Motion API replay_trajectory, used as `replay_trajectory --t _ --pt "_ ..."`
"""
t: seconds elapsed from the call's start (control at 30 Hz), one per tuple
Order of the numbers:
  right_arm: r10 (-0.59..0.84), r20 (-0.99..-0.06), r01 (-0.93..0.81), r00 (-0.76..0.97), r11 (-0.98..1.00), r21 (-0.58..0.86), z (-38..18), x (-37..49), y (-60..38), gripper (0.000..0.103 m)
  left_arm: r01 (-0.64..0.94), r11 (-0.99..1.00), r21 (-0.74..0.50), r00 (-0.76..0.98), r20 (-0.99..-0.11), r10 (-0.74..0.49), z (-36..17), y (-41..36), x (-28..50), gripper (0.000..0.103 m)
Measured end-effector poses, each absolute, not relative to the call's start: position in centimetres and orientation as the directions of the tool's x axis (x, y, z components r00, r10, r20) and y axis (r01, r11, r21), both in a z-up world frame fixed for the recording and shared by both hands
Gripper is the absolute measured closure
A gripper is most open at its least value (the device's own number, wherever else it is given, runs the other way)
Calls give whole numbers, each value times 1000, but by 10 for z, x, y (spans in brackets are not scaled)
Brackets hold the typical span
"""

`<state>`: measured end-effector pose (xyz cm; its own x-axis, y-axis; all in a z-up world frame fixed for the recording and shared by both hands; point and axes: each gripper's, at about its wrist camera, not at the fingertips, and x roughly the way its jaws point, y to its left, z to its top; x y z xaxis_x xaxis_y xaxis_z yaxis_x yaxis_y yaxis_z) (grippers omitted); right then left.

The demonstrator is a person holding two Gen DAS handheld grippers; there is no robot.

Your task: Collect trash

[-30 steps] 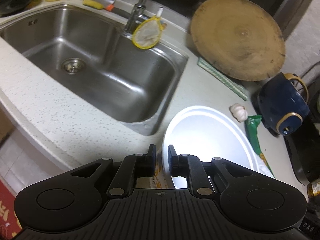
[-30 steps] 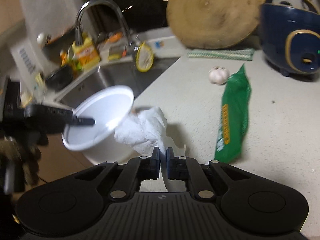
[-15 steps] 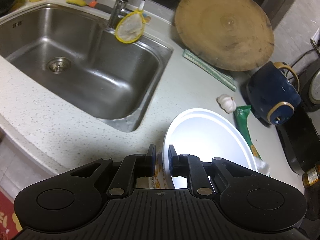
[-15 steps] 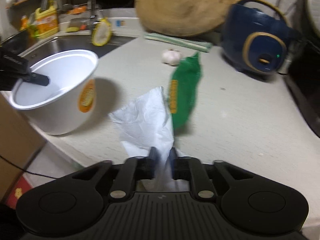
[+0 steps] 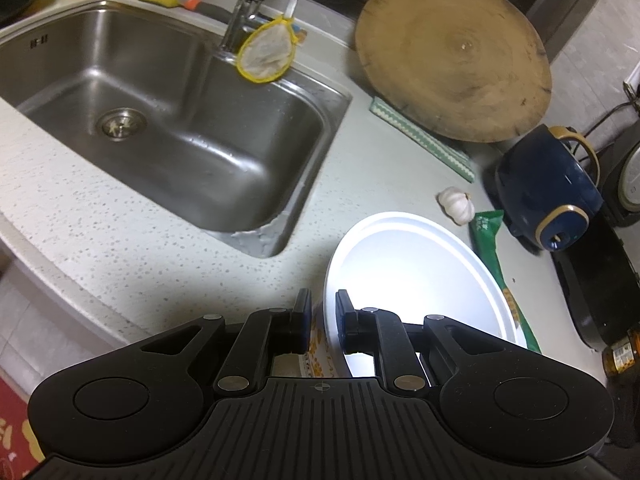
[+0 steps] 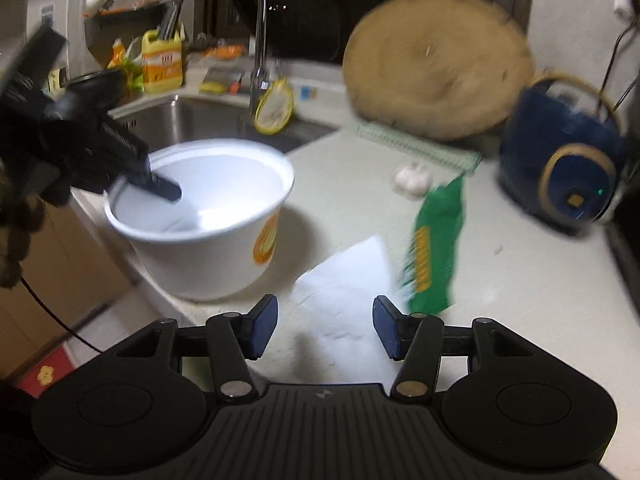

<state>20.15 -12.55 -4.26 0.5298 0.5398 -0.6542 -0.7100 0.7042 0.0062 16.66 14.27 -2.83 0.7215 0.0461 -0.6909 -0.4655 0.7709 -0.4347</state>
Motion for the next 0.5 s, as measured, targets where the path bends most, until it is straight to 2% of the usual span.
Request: replay_trajectory --t 0.1,0.27,0.4,0.5 --pt "512 -693 -663 507 746 67 -59 216 -124 54 -473 769 -431 717 -696 51 -28 144 166 88" --pt "431 -669 -623 605 780 -60 -64 216 -124 53 -474 774 -419 713 -699 59 -30 142 167 88" --pt "381 -624 -604 682 775 -187 -66 207 -124 44 -459 789 -408 716 -695 56 -32 137 169 88" --pt "384 -621 -587 683 795 -154 -68 214 -130 44 -453 795 -403 713 -699 52 -33 135 170 88"
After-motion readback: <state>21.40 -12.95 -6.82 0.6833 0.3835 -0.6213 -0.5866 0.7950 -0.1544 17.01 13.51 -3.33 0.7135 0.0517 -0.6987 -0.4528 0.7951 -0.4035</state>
